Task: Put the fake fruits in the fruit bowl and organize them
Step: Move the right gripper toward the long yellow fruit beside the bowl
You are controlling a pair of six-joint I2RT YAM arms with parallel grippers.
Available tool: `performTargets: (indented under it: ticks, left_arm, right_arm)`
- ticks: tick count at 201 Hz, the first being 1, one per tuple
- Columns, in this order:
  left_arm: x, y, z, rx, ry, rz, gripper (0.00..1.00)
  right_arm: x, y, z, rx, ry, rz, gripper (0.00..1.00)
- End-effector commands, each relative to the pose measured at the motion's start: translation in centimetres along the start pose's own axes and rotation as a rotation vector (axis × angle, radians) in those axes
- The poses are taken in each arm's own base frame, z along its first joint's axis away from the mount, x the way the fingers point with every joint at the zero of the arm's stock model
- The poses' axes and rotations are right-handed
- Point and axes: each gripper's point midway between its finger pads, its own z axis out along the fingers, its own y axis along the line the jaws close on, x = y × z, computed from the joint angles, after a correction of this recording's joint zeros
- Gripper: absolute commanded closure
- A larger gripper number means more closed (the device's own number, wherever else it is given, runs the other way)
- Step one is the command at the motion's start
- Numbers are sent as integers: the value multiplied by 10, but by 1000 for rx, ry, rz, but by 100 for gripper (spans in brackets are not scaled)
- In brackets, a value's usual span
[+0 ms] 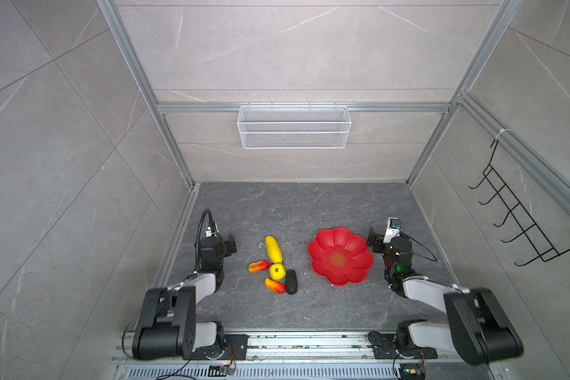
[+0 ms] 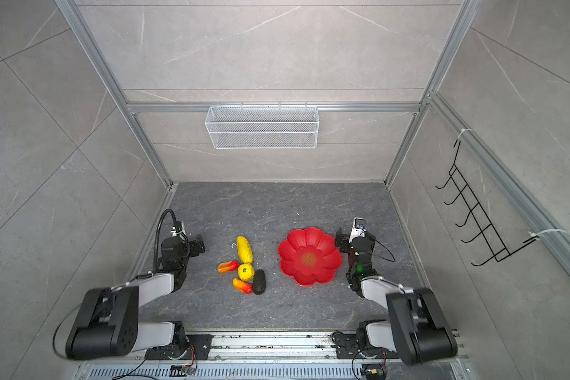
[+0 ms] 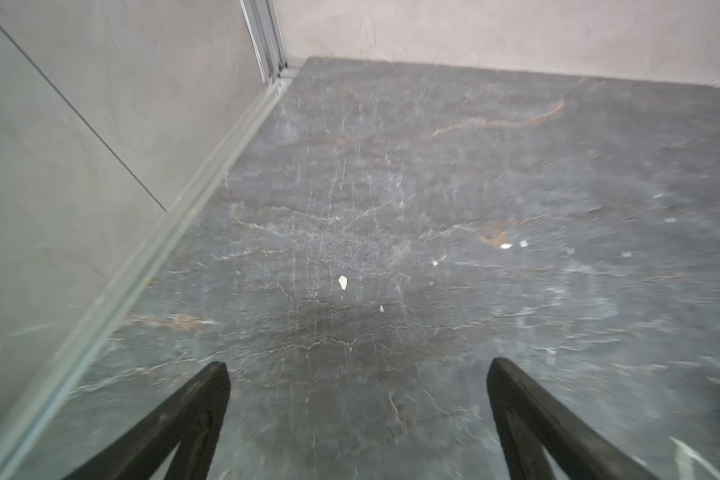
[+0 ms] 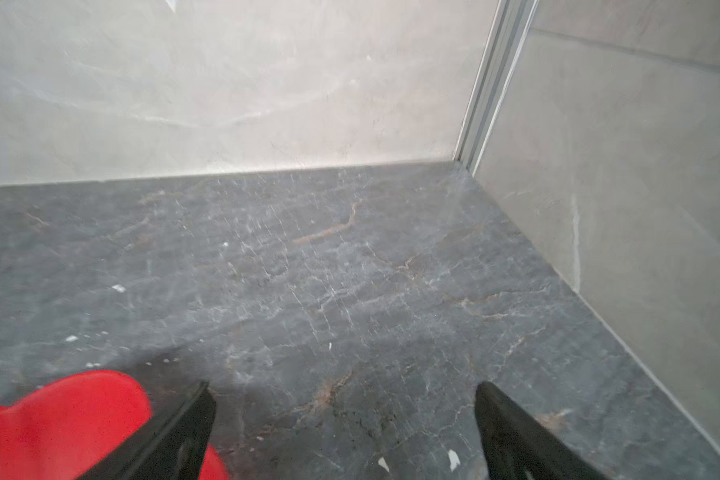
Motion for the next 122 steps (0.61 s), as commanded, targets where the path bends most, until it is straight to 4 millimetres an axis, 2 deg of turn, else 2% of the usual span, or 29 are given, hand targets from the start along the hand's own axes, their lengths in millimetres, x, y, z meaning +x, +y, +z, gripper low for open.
performTargets:
  ticks: [1, 18, 35, 47, 66, 87, 104, 122]
  left_arm:
    - [-62, -14, -38, 25, -80, -28, 0]
    - [-92, -22, -72, 69, -63, -36, 0]
    - [-114, -24, -105, 110, -8, -29, 0]
    - [-125, -27, -128, 162, 24, -16, 0]
    - [-133, -34, -155, 241, 58, 33, 0]
    - [-127, -38, -175, 303, 140, 110, 0]
    - [-118, -45, -180, 357, 170, 145, 0]
    - [-105, -54, -179, 415, 194, 184, 0]
  right_arm:
    - [-44, 15, -24, 3, 12, -38, 0]
    - [-73, 51, -35, -92, 55, -96, 0]
    - [-92, 106, -46, -266, 117, -147, 1]
    - [-96, 146, -56, -406, 191, -164, 0]
    - [-88, 206, -67, -557, 309, -195, 0]
    - [-75, 270, -80, -658, 403, -264, 0]
    - [-56, 310, -84, -701, 471, -291, 0]
    - [-36, 341, -83, -730, 545, -298, 0]
